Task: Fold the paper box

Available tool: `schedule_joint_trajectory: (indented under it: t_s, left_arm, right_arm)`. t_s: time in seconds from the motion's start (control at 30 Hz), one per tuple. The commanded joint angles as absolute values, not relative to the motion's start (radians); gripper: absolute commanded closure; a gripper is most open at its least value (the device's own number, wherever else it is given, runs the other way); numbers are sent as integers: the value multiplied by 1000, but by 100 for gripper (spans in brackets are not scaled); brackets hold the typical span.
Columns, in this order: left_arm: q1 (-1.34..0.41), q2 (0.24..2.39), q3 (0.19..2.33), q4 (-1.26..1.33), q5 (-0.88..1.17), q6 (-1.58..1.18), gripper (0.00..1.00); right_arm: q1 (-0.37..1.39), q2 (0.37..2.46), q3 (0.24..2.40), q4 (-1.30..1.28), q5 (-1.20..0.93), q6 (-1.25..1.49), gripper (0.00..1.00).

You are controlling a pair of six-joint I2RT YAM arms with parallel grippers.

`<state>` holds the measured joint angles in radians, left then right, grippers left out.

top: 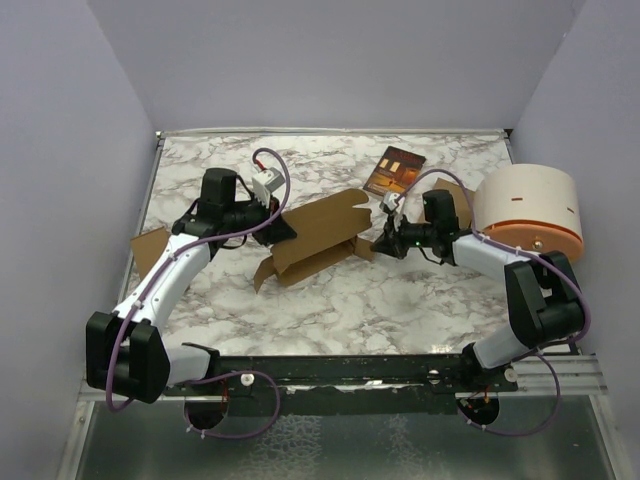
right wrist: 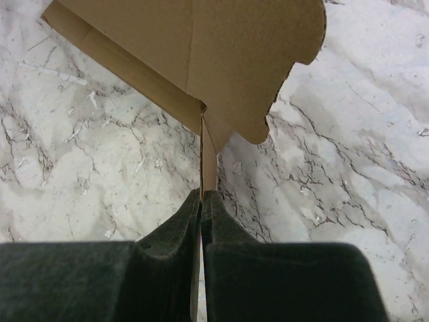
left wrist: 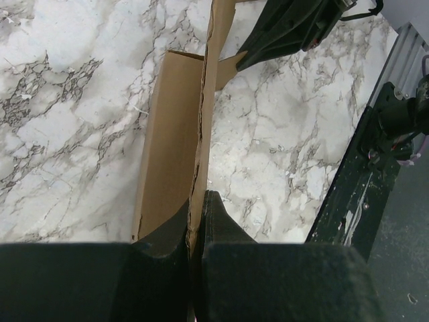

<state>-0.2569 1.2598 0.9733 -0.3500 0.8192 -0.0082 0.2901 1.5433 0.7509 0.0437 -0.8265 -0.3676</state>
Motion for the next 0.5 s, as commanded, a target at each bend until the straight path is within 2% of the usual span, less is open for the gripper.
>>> schedule_joint_trajectory:
  t_s: [0.0, 0.13, 0.47]
  left_arm:
    - [-265, 1232, 954, -365, 811, -4, 100]
    - [-273, 1234, 955, -328, 812, -9, 100]
    - [-272, 1342, 1054, -285, 756, 42, 100]
  right_arm:
    - [320, 1532, 772, -15, -750, -388, 99]
    - [367, 1521, 781, 27, -651, -372, 99]
    - [405, 1491, 774, 327, -368, -343, 99]
